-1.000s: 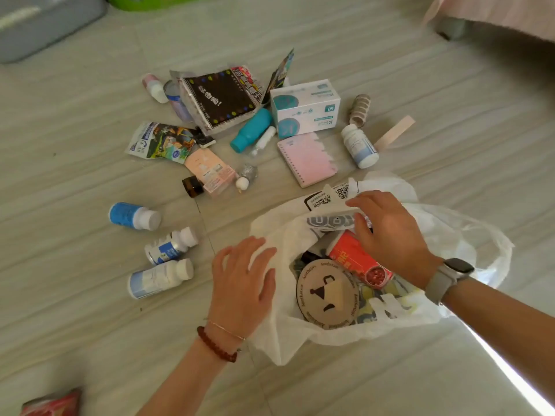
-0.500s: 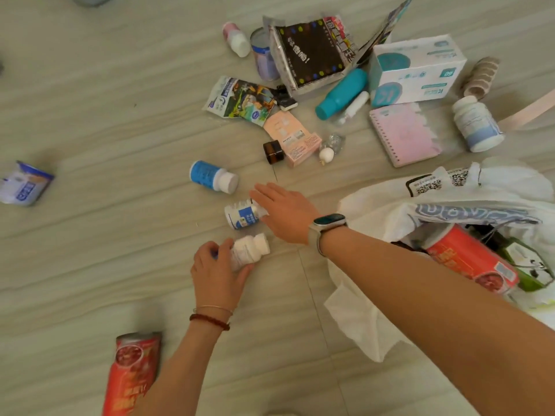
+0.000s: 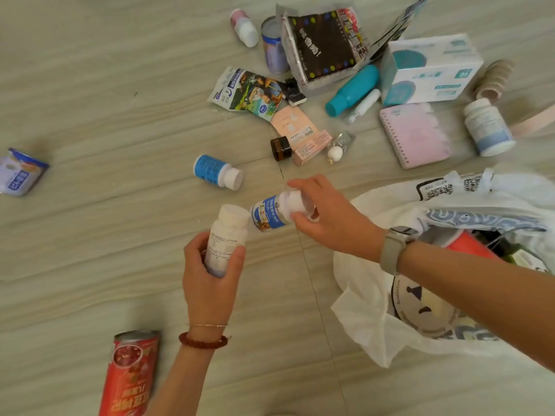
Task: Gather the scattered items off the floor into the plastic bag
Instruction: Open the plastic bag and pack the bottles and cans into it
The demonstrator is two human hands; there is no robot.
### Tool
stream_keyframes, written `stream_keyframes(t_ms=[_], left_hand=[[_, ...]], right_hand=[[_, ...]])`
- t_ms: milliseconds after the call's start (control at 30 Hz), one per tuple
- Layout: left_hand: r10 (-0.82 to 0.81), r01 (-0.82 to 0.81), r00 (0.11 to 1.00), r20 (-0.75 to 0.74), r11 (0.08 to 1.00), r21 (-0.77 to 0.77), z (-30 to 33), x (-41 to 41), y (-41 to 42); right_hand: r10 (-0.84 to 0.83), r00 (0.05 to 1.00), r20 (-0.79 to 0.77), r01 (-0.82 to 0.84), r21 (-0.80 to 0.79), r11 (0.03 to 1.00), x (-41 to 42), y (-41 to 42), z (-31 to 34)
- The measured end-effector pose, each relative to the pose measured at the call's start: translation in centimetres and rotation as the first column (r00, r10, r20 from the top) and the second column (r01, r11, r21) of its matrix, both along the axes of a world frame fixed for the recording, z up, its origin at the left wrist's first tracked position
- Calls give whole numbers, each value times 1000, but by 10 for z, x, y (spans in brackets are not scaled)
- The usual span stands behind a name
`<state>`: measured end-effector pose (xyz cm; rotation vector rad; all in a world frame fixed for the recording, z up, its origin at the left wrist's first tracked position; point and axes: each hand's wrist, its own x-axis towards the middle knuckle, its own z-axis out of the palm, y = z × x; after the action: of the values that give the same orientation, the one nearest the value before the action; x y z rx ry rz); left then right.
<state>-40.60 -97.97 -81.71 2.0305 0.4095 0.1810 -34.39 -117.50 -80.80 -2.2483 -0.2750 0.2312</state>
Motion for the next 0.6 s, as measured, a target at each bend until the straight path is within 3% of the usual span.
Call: stream_keyframes(t_ms=[167,300,433,500,600], left_hand=[[-241,257,964,109,951,-171,39,7,-70],[-551,558,830,87,824,-97,53,-8,-135],[-843,807,537,16,520,279,41,-25,-188],[-905,814,421,-63,346,466,21,-32,-208],[-940,790,303,-156,156,593,-8,-40,-224]], right_hand=[[-259,965,39,252,133,959,-34,-78,44],[-482,874,68,467,163,869,-77,-145,57],[-648,753,119,644,69,762,-124,-204,53],[-700,709,87,704,-41,709,-145,-232,45],[-768,640,-2,759,-150,633,-168,-261,30]])
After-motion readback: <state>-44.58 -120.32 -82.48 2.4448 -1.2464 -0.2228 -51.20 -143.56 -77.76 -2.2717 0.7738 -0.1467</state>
